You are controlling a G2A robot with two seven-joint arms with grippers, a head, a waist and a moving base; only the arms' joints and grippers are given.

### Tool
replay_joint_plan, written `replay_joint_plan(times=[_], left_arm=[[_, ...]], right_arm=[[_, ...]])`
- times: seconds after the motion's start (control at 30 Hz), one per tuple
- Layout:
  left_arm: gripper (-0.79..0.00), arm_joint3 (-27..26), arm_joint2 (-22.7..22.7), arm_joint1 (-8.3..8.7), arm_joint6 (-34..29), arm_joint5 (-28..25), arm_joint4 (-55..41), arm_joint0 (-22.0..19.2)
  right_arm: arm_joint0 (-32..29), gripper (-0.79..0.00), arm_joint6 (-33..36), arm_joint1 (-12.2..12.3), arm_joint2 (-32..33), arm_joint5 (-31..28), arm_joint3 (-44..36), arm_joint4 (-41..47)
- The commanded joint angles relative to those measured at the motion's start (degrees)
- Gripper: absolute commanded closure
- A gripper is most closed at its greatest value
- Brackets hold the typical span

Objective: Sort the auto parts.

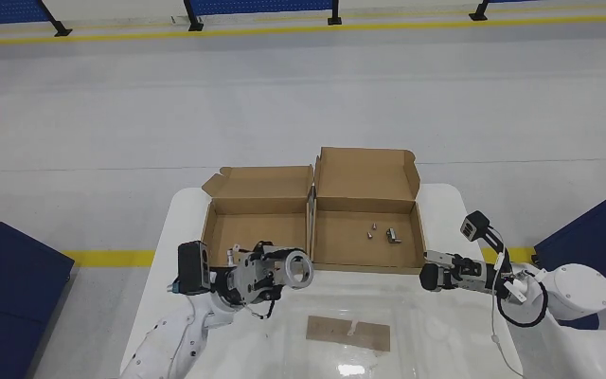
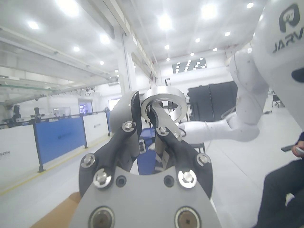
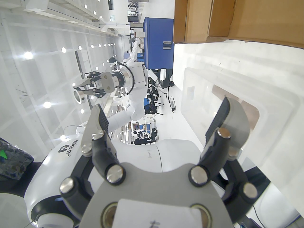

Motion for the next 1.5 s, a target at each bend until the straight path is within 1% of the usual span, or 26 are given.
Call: replay_joint_plan(times=[0.0, 0.1, 0.63, 0.7, 0.8, 0.87, 0.97, 1.17, 1.3, 1.47], left_arm=[[0.000, -0.46, 0.26, 0.23, 1.17, 1.17, -0.81, -0.57], [0.000, -1.37, 0.54, 0.71, 2.76, 2.76, -1.19, -1.28], [0.000, -1.37, 0.54, 0.71, 2.76, 2.76, -1.19, -1.28], [0.000, -2.64, 0.40, 0.59, 2.27, 3.77, -2.29, -0.88], [0.000, -4.70, -0.16, 0.34, 4.69, 4.70, -3.02, -0.85], [0.000, -6.33, -0.18, 0.08, 6.67, 6.68, -3.47, -1.06], [0.000, -8.36, 0.58, -0.27, 9.44, 9.44, -4.35, -1.47], [0.000, -10.50, 2.17, -0.48, 12.56, 12.56, -4.06, -2.33], [0.000, -11.13, 3.47, -0.40, 13.34, 13.35, -4.56, -3.16], [0.000, -10.49, 3.67, -0.04, 13.79, 13.79, -3.68, -3.87]], right_arm=[[0.00, -0.785, 0.00, 0.00, 0.00, -0.01, 0.00, 0.01], [0.00, -0.785, 0.00, 0.00, 0.00, -0.01, 0.00, 0.01], [0.00, -0.785, 0.00, 0.00, 0.00, -0.01, 0.00, 0.01], [0.00, -0.785, 0.00, 0.00, 0.00, -0.01, 0.00, 0.01], [0.00, -0.785, 0.00, 0.00, 0.00, -0.01, 0.00, 0.01], [0.00, -0.785, 0.00, 0.00, 0.00, -0.01, 0.00, 0.01], [0.00, -0.785, 0.00, 0.00, 0.00, -0.01, 0.00, 0.01], [0.00, -0.785, 0.00, 0.00, 0.00, -0.01, 0.00, 0.01], [0.00, -0.785, 0.00, 0.00, 0.00, -0.01, 0.00, 0.01], [0.00, -0.785, 0.00, 0.00, 0.00, -0.01, 0.00, 0.01]])
